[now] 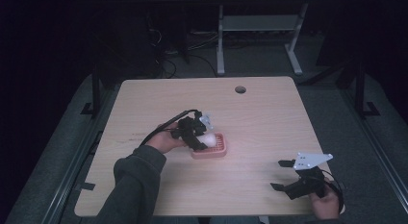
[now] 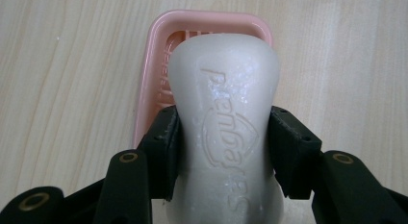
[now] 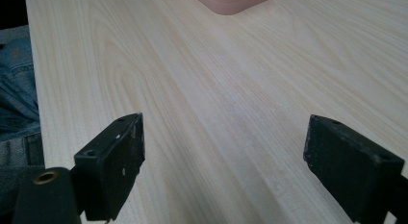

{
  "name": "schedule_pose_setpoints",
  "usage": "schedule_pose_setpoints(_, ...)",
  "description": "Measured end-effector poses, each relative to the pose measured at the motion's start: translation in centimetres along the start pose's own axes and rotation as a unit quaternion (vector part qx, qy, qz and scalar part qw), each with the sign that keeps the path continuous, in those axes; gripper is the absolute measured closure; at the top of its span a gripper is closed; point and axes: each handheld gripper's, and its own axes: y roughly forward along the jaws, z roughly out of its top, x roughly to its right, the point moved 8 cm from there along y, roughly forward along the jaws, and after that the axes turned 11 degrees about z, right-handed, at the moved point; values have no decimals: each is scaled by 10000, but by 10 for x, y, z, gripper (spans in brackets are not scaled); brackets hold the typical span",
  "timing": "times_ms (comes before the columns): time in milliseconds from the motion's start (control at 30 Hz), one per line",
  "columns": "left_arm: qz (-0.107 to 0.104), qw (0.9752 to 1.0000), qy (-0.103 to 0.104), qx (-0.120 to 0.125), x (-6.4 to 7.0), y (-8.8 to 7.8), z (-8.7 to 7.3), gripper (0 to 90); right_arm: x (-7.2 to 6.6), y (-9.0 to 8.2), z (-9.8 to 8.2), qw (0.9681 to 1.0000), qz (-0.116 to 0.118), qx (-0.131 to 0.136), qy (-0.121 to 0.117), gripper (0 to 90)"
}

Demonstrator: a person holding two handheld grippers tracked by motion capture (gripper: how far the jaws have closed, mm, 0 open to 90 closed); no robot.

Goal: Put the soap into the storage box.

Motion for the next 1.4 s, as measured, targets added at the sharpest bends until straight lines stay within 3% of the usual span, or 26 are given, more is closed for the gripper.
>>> schedule_pose_setpoints(367, -90, 9999, 17, 75, -3, 13, 13, 496, 0, 1, 0, 10000, 14, -3, -16, 141)
schedule_pose_setpoints(800, -184, 9998, 0, -98, -6, 31, 10, 496, 1, 2, 0, 10000, 43, -6, -1, 141)
schedule_pose_setpoints(1400, -196, 9998, 24, -35, -6, 29, 11, 498, 1, 1, 0, 10000, 39, 11, 5, 141)
